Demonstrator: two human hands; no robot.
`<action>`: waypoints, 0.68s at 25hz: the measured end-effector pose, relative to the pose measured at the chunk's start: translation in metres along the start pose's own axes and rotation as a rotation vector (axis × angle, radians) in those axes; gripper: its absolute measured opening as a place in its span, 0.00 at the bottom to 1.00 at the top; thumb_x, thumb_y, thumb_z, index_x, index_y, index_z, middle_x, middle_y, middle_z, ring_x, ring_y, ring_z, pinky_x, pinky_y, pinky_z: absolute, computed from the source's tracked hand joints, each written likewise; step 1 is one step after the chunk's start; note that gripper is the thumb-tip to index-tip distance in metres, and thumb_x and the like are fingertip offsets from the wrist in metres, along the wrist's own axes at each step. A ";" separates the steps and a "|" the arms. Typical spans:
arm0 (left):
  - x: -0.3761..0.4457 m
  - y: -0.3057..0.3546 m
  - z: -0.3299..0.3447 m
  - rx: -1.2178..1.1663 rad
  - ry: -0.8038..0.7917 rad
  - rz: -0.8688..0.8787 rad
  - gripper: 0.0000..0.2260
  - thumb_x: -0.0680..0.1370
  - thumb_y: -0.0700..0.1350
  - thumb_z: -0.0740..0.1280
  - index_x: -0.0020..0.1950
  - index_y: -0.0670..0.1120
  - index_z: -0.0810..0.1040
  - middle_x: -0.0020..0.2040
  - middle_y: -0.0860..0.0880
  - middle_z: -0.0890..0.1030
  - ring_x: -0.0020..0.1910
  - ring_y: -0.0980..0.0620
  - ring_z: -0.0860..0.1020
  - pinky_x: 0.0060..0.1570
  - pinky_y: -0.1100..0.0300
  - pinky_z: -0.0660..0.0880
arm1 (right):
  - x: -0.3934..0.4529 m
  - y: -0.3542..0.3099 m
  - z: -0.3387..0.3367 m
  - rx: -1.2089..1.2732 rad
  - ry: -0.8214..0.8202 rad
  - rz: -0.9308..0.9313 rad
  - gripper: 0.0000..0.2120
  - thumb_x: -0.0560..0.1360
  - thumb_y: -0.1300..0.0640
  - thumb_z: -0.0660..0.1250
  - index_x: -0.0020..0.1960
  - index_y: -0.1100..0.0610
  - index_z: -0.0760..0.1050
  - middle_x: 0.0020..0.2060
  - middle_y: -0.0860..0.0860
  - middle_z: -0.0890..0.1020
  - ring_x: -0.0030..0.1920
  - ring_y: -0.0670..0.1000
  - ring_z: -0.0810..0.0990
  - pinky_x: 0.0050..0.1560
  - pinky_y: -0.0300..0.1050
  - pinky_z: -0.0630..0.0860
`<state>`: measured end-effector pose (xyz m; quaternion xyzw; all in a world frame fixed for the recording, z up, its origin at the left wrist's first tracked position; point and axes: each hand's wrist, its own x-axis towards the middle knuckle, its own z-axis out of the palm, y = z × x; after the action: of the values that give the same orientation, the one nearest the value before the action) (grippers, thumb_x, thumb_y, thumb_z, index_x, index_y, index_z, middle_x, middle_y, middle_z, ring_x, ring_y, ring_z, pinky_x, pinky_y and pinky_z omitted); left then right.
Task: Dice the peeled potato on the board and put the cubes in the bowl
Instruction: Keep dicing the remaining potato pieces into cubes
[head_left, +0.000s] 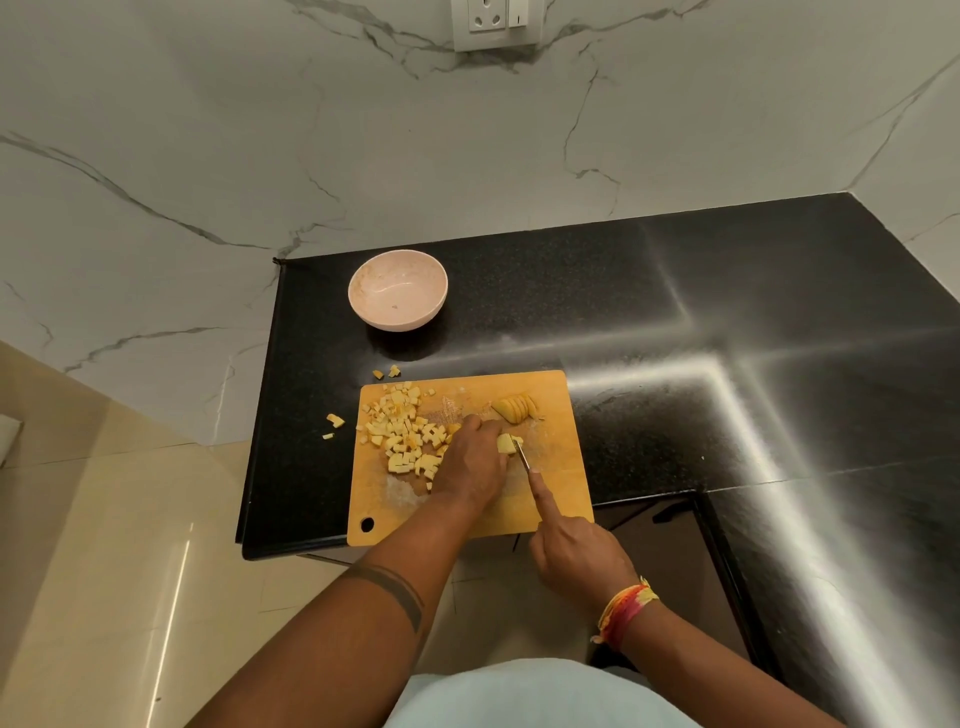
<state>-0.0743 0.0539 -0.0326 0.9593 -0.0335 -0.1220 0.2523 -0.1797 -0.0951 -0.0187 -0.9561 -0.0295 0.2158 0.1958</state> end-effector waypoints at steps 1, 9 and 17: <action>0.000 0.000 0.000 -0.002 -0.002 -0.003 0.19 0.82 0.45 0.67 0.73 0.48 0.72 0.67 0.48 0.71 0.66 0.47 0.73 0.65 0.52 0.73 | 0.005 -0.003 -0.003 0.003 -0.005 0.000 0.37 0.81 0.51 0.53 0.81 0.45 0.33 0.34 0.51 0.77 0.32 0.53 0.76 0.37 0.51 0.78; 0.006 0.000 -0.002 0.014 -0.018 -0.031 0.13 0.82 0.43 0.64 0.67 0.47 0.76 0.62 0.46 0.73 0.61 0.45 0.74 0.61 0.49 0.75 | 0.035 -0.022 -0.008 -0.038 -0.040 0.011 0.33 0.83 0.51 0.52 0.83 0.48 0.38 0.40 0.56 0.77 0.35 0.57 0.74 0.38 0.49 0.71; 0.007 0.004 -0.001 0.026 -0.009 -0.062 0.13 0.81 0.44 0.65 0.66 0.45 0.77 0.63 0.46 0.73 0.60 0.45 0.75 0.59 0.52 0.75 | 0.006 -0.007 0.003 -0.046 -0.062 -0.009 0.38 0.82 0.51 0.53 0.81 0.46 0.30 0.35 0.53 0.76 0.31 0.55 0.75 0.34 0.48 0.72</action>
<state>-0.0670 0.0499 -0.0308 0.9625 -0.0065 -0.1334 0.2359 -0.1749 -0.0866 -0.0206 -0.9531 -0.0448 0.2436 0.1739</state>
